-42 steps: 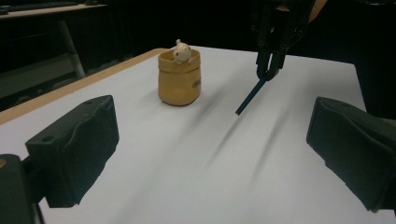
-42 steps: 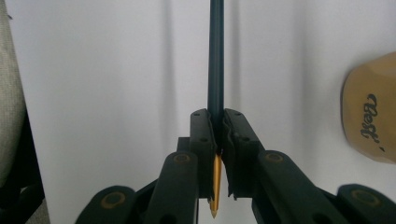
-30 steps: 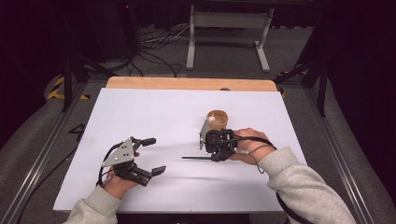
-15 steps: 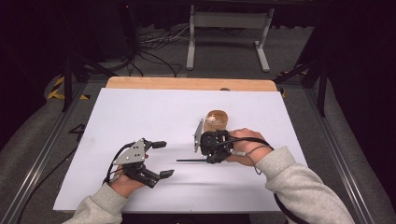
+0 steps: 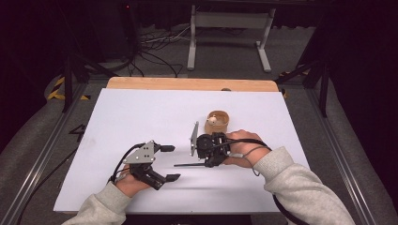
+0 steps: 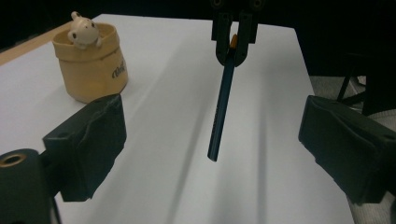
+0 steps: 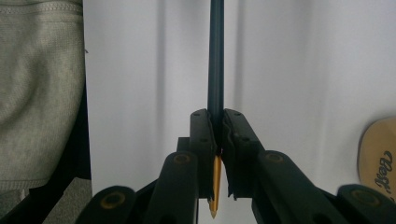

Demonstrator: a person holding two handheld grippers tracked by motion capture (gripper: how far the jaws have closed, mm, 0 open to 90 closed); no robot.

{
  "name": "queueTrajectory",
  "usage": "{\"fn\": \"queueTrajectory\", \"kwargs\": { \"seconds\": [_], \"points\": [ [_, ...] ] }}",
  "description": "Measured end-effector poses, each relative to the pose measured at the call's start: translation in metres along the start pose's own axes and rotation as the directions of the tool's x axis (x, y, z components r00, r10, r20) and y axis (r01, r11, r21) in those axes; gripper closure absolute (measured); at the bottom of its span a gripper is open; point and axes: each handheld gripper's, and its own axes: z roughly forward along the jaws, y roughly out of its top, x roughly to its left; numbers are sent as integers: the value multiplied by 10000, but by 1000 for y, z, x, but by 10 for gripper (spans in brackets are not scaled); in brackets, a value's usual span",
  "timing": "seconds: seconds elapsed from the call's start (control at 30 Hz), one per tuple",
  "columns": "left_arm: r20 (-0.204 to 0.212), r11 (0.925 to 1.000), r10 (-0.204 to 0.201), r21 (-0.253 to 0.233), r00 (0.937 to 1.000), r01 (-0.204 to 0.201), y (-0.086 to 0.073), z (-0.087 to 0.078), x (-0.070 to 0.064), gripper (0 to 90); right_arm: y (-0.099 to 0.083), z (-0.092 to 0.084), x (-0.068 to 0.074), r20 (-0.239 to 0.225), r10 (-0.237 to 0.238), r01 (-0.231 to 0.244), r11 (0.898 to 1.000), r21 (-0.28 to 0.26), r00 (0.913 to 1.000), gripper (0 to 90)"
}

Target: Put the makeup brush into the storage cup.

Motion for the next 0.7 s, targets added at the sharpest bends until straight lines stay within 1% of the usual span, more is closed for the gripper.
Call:
{"fn": "queueTrajectory", "kwargs": {
  "seconds": [0.13,0.2,0.27,0.3,0.37,0.4,0.5,0.63,0.7],
  "points": [
    [-49,9990,63,435,10000,-61,1,3,0,121,2,0,0,-49,-4,4,10000,21,10000,833],
    [-40,9987,129,486,9999,-127,2,4,0,122,3,-1,1,-49,-20,20,10000,6,10000,833],
    [23,9986,93,522,10000,-94,2,5,-1,131,5,-1,1,-102,-59,59,10000,37,9999,833],
    [81,9987,97,502,9999,-101,2,6,-1,139,6,-1,1,-107,-95,96,9999,43,9999,833],
    [59,9982,150,574,9999,-153,3,7,0,161,8,-1,2,-123,-100,99,9999,-38,9999,833],
    [80,9983,131,575,9999,-136,3,7,0,165,9,-2,2,-110,-132,132,9999,45,9999,833],
    [135,9979,173,627,9998,-182,4,8,-1,186,10,-2,2,-165,-87,86,10000,-32,9998,833],
    [555,9967,-76,811,9984,30,6,9,-1,257,11,-2,2,-225,-107,107,9999,5,9997,833],
    [679,9956,-23,936,9977,-41,7,10,-2,290,12,-1,2,-272,-113,113,9999,-21,9996,833]
  ]
}}
